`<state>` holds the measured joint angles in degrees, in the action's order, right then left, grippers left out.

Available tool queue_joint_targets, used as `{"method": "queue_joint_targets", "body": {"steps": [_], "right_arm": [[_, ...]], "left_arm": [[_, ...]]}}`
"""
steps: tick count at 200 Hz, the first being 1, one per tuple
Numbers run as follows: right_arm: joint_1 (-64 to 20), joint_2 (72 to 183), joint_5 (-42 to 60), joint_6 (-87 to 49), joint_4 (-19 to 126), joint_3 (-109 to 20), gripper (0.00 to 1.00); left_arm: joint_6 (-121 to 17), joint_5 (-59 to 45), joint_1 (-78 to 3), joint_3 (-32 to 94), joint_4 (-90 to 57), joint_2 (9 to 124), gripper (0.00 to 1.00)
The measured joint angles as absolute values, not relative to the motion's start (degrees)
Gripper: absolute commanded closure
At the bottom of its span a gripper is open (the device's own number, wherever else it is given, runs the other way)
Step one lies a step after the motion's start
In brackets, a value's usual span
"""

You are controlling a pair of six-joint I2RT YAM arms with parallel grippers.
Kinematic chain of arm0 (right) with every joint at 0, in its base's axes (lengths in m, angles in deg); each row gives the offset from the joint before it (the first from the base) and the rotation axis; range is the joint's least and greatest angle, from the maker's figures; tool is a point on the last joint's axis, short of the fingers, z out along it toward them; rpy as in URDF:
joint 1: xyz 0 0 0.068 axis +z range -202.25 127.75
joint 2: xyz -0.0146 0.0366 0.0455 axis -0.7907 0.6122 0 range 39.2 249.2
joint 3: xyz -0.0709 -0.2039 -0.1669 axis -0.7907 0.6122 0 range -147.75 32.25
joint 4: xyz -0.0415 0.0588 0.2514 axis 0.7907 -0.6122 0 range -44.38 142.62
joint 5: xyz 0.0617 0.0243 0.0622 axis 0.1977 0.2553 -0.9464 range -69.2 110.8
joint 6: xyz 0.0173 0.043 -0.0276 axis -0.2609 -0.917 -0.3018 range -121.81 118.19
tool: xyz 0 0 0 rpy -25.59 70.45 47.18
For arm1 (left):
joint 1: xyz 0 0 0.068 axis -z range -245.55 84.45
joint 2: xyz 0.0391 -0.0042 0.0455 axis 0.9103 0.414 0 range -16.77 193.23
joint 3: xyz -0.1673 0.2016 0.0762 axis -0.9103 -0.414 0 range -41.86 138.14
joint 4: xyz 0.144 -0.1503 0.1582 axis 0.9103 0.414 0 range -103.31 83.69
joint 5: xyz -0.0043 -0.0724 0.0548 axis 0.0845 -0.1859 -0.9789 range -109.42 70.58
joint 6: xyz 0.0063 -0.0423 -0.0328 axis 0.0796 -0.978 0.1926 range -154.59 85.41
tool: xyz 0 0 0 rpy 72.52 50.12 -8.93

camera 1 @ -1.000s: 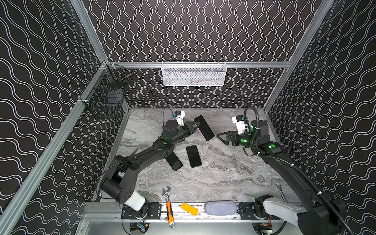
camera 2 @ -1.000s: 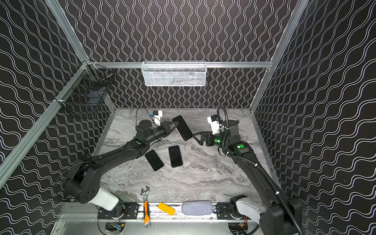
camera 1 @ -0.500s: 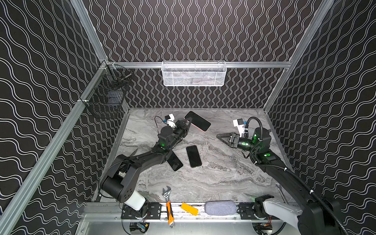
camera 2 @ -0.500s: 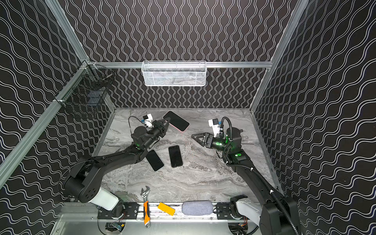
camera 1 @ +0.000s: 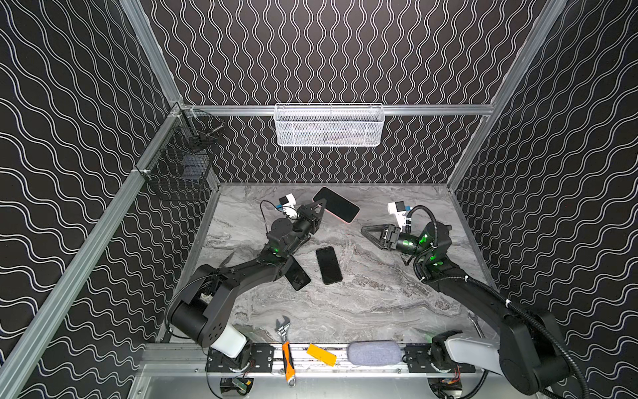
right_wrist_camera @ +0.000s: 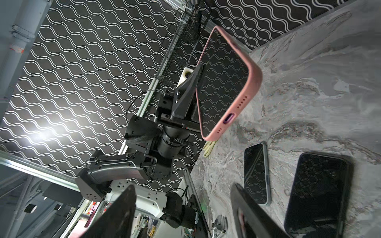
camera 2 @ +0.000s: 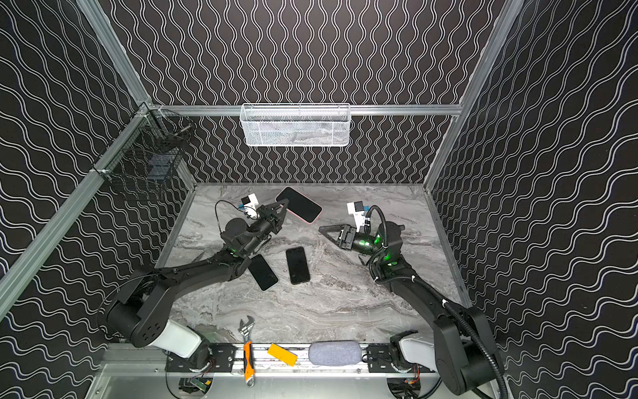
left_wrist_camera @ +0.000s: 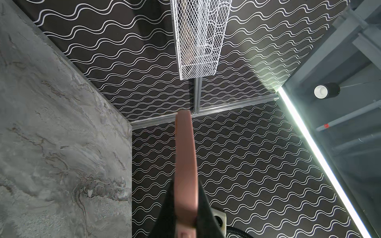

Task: Take the phone out of the phone case
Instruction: Pass the phone.

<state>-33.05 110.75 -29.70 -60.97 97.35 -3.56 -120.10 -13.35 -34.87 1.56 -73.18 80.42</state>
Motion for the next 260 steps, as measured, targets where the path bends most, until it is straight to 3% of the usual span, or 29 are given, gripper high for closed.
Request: {"method": "queue_joint_targets", "body": {"steps": [88,201,260], "right_arm": [[-28.7,116.3,-24.5,-63.1,103.8,-4.0,0.36],[-26.5,119.5,-20.1,-64.2,106.1,-5.4,0.57],[-24.7,121.0,-18.9,-64.8,107.3,-5.4,0.63]], "left_arm": [[-120.1,-13.8,-33.6,1.2,-73.1,80.4,1.00],[-121.0,-14.2,-32.4,1.0,-73.2,80.4,1.00],[-121.6,-14.2,-32.2,1.0,-73.7,81.4,1.00]]}}
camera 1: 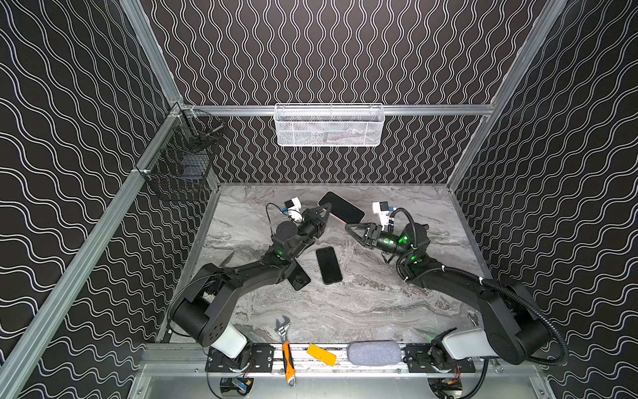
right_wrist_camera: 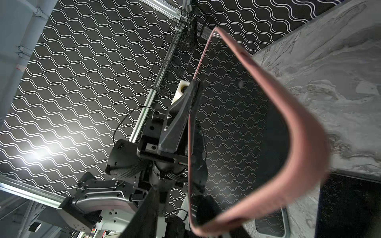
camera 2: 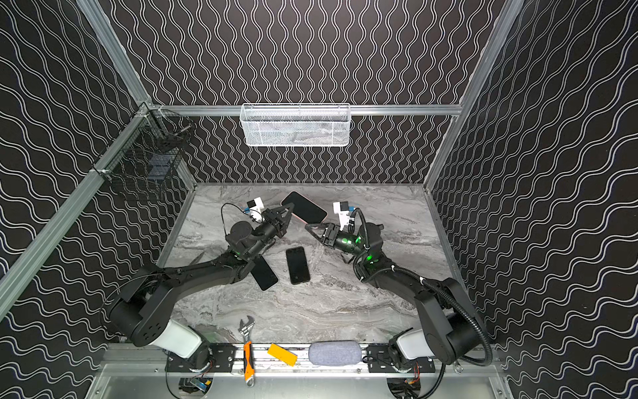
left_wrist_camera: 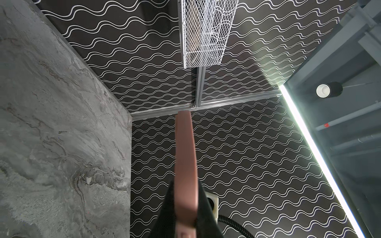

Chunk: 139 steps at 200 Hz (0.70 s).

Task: Take the phone out of the phone case
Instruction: Pass the phone.

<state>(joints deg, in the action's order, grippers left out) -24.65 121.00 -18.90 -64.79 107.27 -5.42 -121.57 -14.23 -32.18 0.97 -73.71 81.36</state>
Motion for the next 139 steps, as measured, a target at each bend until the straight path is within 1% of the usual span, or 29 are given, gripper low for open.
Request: {"method": "queue_joint_targets", "body": {"steps": [39,98,121,139], "right_arm": [[-24.5,121.2,-17.7,-64.8,107.4,-5.3,0.71],[-24.5,121.5,-17.0,-64.8,108.6,-4.5,0.79],[-24.5,121.5,-16.6,-64.7,108.6,-4.3,0.85],[-24.5,121.4,-16.3,-64.8,108.9,-4.1,0.87]], "left_arm": [[-121.9,-14.2,-32.2,1.0,-74.3,81.5,1.00],[-122.7,-14.2,-32.1,1.0,-74.3,81.5,1.00],[-122.7,-14.1,-32.1,1.0,-74.3,81.5,1.00],[-122.9,-14.0,-32.1,0.9,-74.3,81.5,1.00]]}}
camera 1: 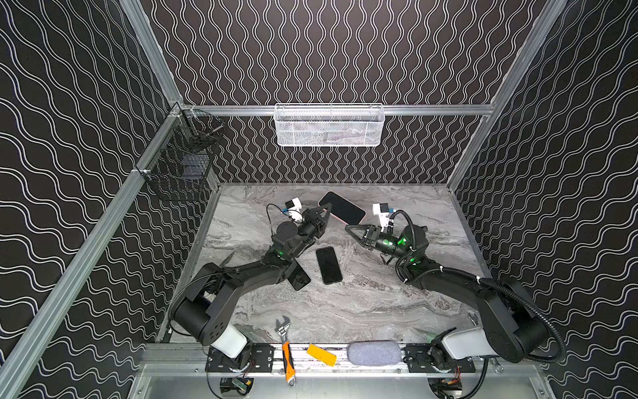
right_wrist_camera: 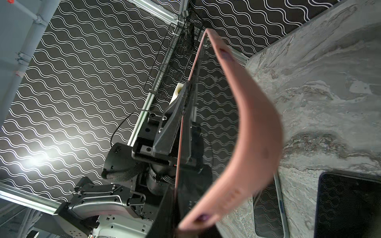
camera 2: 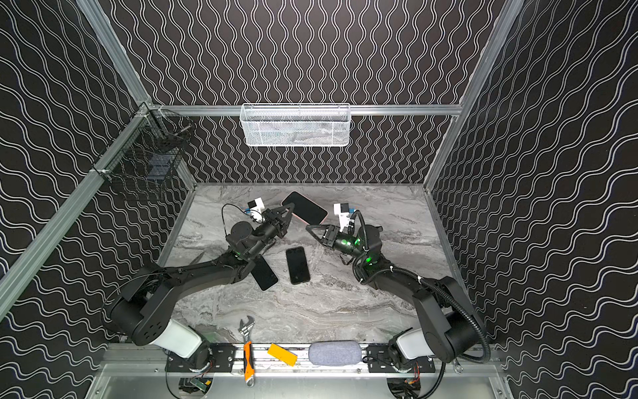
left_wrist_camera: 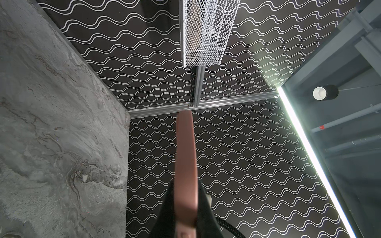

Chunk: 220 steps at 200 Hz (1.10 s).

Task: Take the phone out of the phone case
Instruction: Pass the phone, then remove the phone case from the phone.

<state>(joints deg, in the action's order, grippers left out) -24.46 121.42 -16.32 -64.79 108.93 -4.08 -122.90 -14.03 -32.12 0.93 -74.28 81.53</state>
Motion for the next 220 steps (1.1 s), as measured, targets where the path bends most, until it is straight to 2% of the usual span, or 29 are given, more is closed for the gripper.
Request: {"method": "queue_joint_targets", "body": {"steps": [57,123,220], "right_arm": [[-24.3,119.8,-14.7,-61.5,107.9,-3.0,0.90],[-23.1,118.7,-10.5,-50.3,106.5,-1.0,0.91],[-22.3,119.2,-6.6,-41.9,112.0,2.2,0.90]], "left_arm": [[-125.0,-13.7,-31.8,0.8,-74.3,81.5,1.00],[-127.7,-14.0,-31.2,0.4,-72.2,81.5,1.00],[-129.1,-13.6,-30.9,1.3,-68.8,80.6,1.00]]}}
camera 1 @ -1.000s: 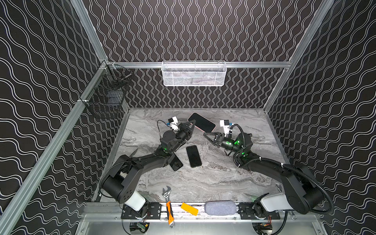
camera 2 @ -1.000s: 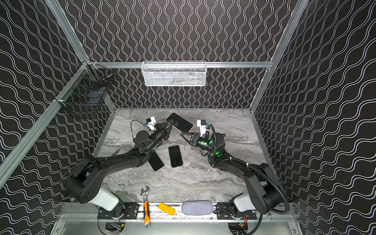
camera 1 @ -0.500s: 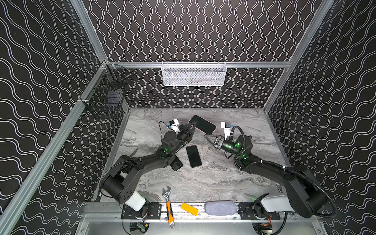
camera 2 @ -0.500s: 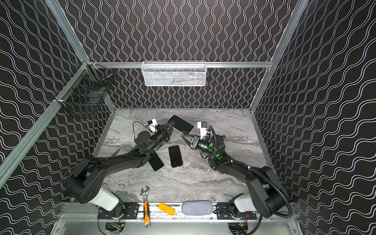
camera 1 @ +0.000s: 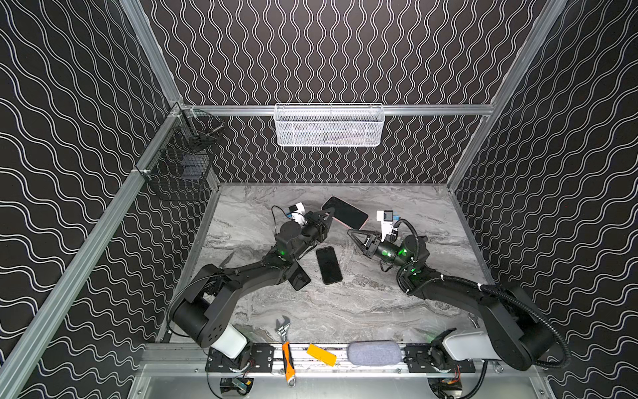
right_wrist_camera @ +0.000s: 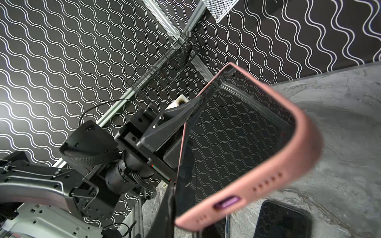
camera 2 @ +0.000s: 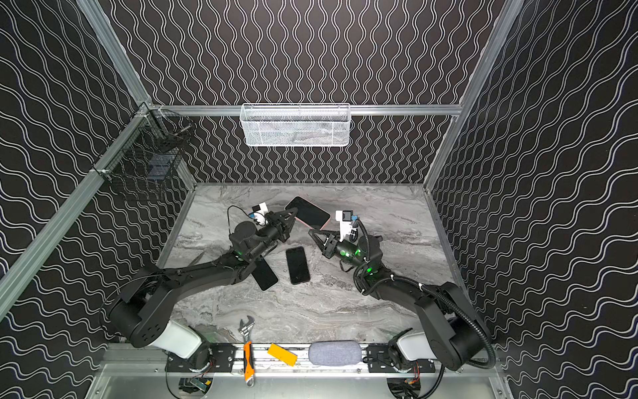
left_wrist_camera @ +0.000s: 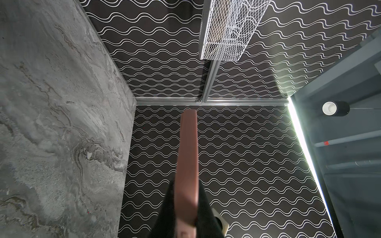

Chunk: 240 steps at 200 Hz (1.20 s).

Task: Take the phone out of the phone case
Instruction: Remove the phone case from the phone.

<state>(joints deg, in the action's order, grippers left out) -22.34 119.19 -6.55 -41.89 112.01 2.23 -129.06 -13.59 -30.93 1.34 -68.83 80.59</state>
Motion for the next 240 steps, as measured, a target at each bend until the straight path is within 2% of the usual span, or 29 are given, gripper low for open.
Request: {"method": "queue_joint_targets", "body": {"steps": [100,141,178,227,240], "right_arm": [[-22.3,121.6,-5.6,-39.3,115.8,4.7,0.87],[-22.4,120.8,-5.5,-39.3,115.7,5.3,0.78],[-22.7,118.1,-3.8,-38.7,108.0,5.0,0.67],[-23.9,112.3,-8.6,-36.7,100.3,2.4,0.50],[-24.3,110.8,-10.4,-35.3,97.3,1.2,0.48]], "left_arm": [[-128.6,-12.7,-30.8,2.2,-65.9,79.0,1.00],[-127.2,-12.5,-30.8,2.5,-66.2,79.1,1.00],[-127.1,-10.8,-30.9,3.2,-72.2,79.1,1.00],[-123.4,-9.5,-31.3,2.7,-72.4,79.1,1.00],[-121.3,-8.3,-31.9,2.9,-72.1,78.9,1.00]]}}
